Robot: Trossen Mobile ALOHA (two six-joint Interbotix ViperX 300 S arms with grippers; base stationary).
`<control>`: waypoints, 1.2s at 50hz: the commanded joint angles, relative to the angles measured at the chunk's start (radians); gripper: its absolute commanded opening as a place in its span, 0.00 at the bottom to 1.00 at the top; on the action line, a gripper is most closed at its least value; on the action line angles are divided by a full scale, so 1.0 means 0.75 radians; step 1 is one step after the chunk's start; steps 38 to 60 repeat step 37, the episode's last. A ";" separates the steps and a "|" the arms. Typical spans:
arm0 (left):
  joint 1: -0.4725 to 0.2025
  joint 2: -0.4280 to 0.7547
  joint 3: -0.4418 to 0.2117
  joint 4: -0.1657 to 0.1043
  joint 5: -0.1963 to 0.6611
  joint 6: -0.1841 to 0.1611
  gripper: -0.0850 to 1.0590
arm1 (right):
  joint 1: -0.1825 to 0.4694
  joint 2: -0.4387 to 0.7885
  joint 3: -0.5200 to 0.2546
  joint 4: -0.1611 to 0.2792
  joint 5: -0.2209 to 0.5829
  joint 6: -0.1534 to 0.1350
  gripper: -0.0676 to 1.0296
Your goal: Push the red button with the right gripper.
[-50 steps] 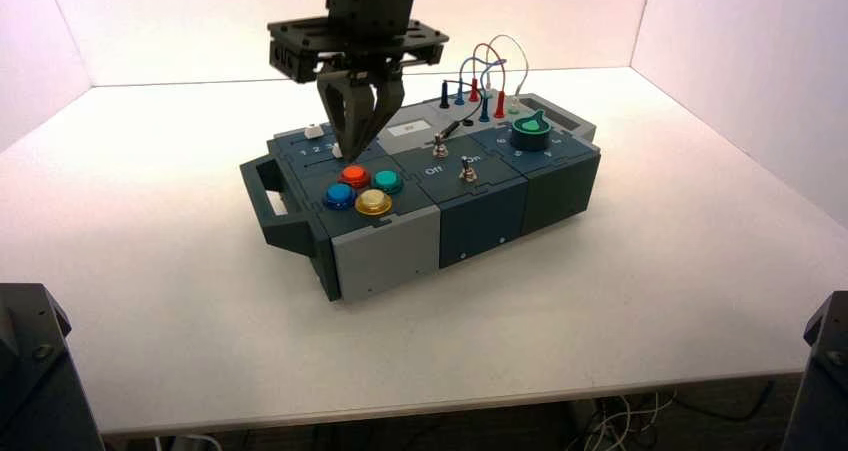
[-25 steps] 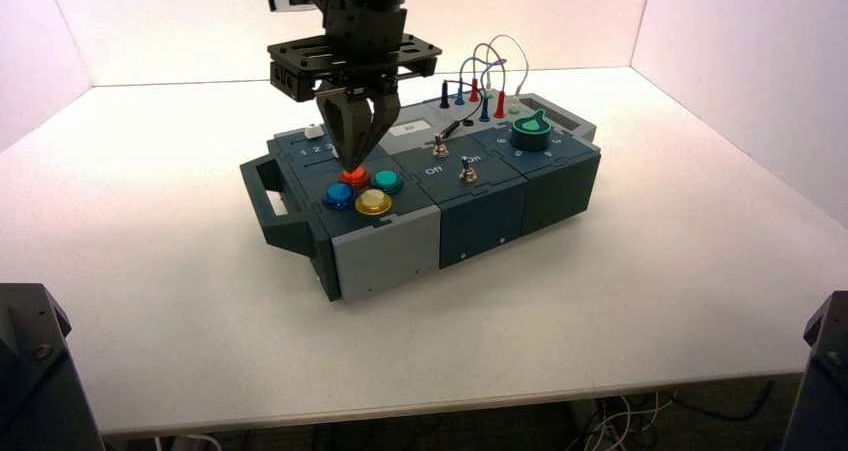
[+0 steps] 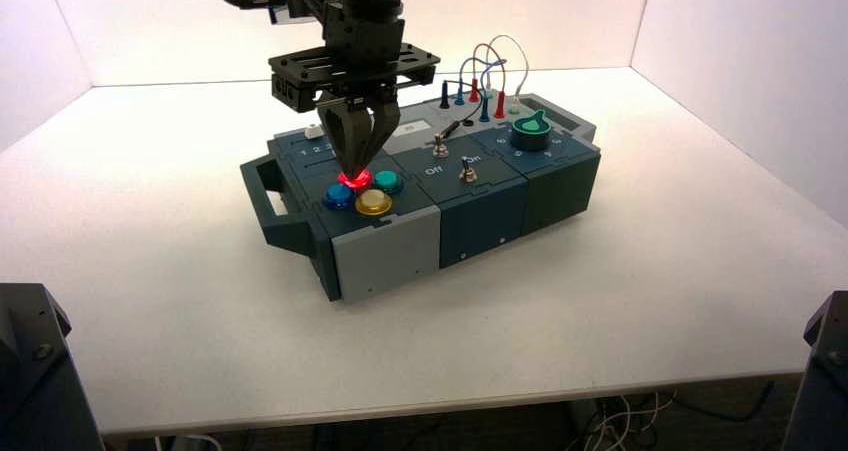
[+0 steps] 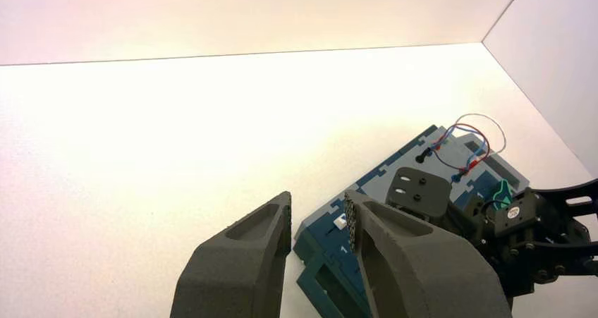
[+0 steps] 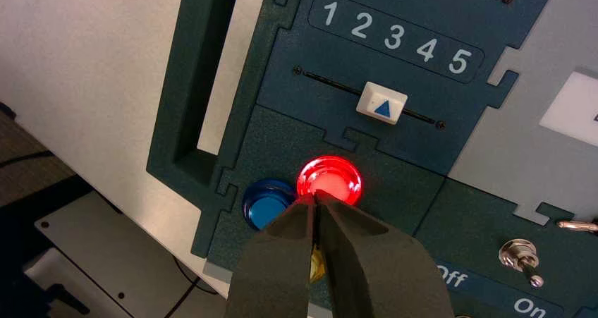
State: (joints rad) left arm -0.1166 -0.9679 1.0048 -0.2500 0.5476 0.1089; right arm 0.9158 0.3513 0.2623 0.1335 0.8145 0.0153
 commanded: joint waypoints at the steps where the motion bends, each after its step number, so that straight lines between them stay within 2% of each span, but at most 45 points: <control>1: 0.008 0.004 -0.047 0.000 0.004 0.004 0.45 | -0.002 -0.022 -0.022 -0.004 -0.002 0.002 0.04; 33: 0.006 -0.006 -0.043 -0.004 0.027 0.002 0.45 | -0.002 -0.037 -0.020 -0.004 -0.016 0.020 0.04; 60: 0.006 -0.002 -0.039 -0.004 0.022 0.002 0.45 | -0.002 -0.039 -0.018 -0.008 -0.014 0.018 0.04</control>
